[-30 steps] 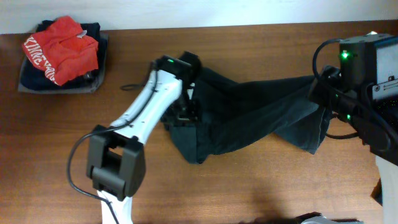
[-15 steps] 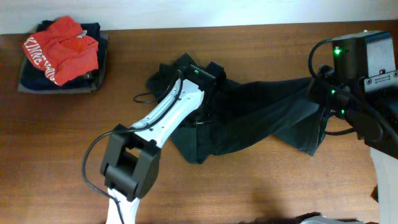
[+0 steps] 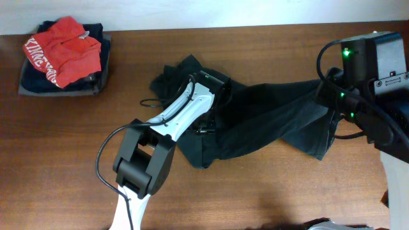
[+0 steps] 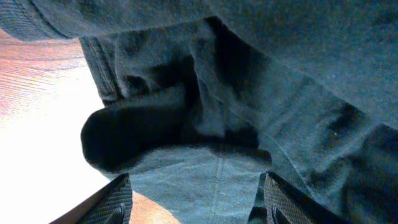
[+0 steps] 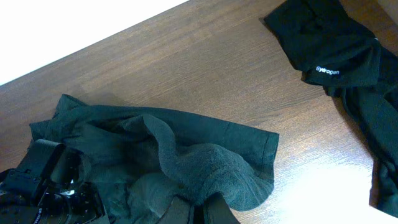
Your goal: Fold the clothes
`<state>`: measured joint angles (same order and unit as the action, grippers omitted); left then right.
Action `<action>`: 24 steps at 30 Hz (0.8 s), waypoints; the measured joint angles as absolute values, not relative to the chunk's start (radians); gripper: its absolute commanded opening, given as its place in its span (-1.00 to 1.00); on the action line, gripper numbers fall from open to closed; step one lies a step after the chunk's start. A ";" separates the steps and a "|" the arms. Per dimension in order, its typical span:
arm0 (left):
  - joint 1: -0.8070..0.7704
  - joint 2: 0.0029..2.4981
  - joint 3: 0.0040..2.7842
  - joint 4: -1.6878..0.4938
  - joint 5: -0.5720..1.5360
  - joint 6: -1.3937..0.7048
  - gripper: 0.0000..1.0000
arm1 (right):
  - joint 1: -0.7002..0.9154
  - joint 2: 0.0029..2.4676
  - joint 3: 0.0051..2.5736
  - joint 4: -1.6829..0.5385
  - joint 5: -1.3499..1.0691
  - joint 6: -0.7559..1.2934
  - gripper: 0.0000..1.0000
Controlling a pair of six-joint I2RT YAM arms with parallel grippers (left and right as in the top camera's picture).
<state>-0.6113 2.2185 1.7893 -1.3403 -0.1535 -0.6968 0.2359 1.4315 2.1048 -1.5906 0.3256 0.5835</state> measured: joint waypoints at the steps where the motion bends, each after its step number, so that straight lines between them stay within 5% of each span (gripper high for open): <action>1: -0.611 2.222 1.789 -1.340 -0.155 -0.696 0.35 | 0.236 1.432 2.105 -1.591 0.326 0.583 -0.92; 24: -0.611 2.280 1.888 -1.369 -0.150 -0.628 0.34 | 0.236 1.432 2.105 -1.591 0.326 0.579 -0.92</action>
